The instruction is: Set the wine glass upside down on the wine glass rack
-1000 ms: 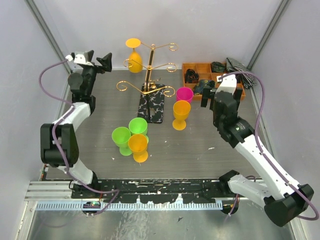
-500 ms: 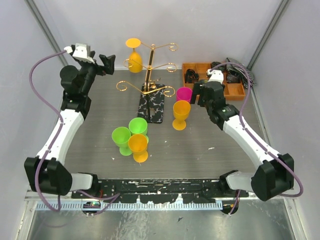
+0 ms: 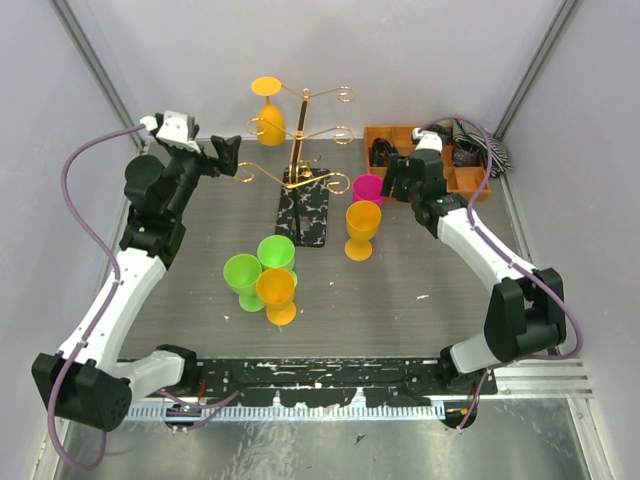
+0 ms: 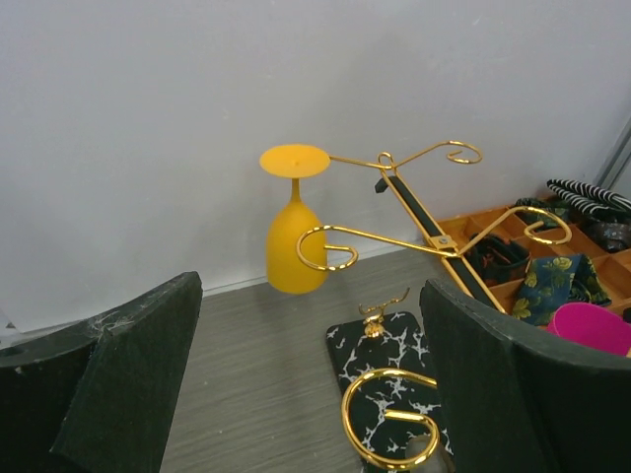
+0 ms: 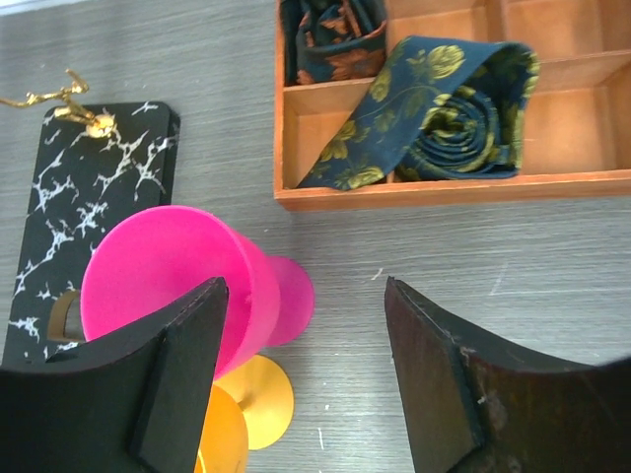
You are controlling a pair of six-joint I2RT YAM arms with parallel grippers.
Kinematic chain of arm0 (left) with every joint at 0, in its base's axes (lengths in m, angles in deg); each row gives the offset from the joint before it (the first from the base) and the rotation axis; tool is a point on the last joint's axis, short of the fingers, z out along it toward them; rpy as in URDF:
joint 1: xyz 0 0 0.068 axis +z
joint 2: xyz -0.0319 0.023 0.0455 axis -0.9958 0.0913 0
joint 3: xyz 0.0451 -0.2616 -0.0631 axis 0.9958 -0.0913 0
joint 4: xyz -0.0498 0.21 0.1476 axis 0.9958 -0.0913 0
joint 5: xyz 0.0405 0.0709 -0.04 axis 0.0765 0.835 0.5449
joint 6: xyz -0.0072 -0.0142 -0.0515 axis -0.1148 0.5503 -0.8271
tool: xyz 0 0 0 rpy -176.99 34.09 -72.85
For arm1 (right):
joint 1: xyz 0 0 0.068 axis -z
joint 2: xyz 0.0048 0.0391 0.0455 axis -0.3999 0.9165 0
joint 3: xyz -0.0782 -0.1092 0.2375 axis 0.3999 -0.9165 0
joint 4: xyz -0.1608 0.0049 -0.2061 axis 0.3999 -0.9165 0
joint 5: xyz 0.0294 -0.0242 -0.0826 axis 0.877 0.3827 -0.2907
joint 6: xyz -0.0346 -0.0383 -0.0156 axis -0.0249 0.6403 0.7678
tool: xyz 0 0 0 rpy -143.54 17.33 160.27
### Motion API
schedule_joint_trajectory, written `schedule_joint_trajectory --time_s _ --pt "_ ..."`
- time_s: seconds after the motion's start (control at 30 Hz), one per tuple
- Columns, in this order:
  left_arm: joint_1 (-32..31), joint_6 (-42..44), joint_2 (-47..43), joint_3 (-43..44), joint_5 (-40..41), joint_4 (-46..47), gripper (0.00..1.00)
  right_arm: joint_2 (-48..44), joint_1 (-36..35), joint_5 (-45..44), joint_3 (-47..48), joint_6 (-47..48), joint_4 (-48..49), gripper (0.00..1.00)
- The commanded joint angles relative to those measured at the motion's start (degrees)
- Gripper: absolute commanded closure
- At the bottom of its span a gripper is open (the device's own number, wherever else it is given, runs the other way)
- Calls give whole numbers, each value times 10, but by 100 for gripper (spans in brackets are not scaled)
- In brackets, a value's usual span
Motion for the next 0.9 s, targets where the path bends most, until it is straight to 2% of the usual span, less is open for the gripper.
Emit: schedule_joint_trajectory --time_s 0.0,0.23,0.4,0.53,0.63,0.87 --pt "-5 9 -32 -13 13 -22 2 21 0 59 39 -9 35 31" --pt "-7 6 -47 -23 11 -30 2 35 0 85 39 -15 38 33" --pt "-9 -2 -53 -24 10 -40 2 45 0 65 38 -1 27 40" --pt "-14 0 -57 1 11 -88 3 58 0 57 42 14 22 46" --pt "-15 0 -64 9 12 -109 3 70 0 56 51 23 12 55" --pt "-17 -3 -78 20 8 -138 4 44 0 11 42 36 -5 94"
